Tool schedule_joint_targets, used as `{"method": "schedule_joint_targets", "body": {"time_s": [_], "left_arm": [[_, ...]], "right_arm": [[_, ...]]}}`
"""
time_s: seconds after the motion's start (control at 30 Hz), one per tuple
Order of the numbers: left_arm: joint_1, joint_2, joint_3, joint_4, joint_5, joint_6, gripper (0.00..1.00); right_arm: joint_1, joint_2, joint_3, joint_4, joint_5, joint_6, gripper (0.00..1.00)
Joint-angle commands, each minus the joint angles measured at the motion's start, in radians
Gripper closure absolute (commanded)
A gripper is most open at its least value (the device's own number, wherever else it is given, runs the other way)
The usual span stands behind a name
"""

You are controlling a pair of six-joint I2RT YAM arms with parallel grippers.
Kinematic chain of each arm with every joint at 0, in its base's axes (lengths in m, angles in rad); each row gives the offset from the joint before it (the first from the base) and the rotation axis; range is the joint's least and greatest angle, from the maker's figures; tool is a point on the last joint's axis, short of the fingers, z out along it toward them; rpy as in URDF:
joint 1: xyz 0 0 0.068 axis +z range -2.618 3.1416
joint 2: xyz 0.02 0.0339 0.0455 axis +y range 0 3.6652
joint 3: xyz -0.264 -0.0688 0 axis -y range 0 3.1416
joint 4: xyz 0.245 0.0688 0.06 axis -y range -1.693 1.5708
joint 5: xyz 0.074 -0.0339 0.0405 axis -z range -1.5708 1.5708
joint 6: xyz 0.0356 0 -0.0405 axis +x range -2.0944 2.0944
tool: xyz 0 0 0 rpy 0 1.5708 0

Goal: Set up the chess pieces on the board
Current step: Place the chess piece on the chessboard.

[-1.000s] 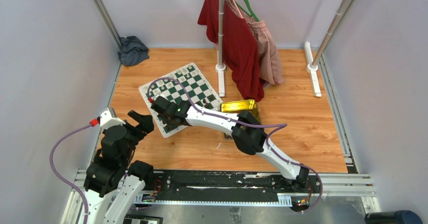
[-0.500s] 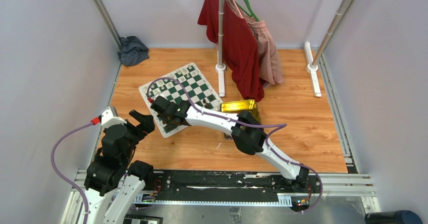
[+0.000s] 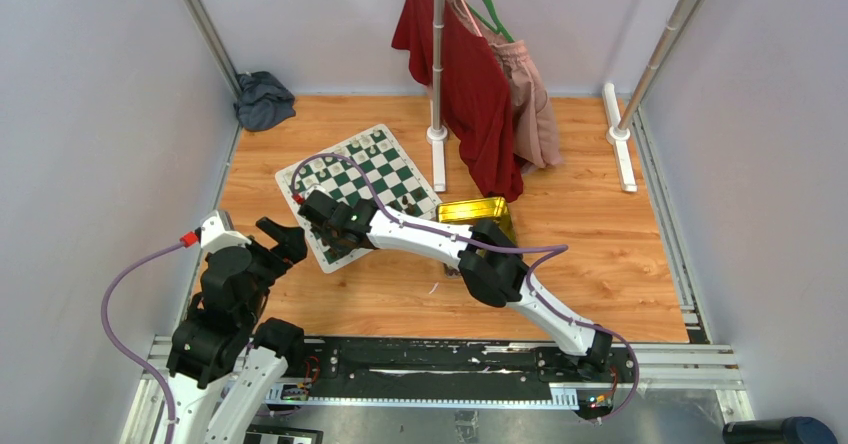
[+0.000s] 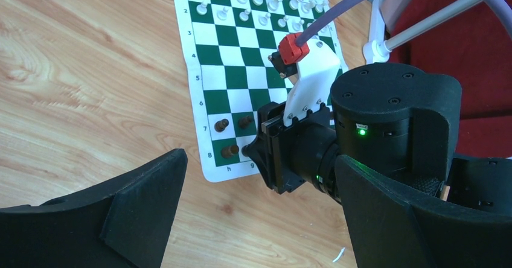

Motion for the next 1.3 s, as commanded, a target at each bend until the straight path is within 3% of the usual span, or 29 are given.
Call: {"method": "schedule_joint_targets", "body": {"time_s": [0.0,1.27], "left_arm": [[-0.006,0.008,-0.004,0.014,0.010,0.018,0.00],[-0.006,-0.004,0.002,0.013,-0.004,0.030,0.00]], "right_arm": [[0.002,-0.010,0.014,-0.021,0.000,-0.017,0.73],[0.003,-0.069,-0.004,-0.021,0.021,-0.041,0.60]]}}
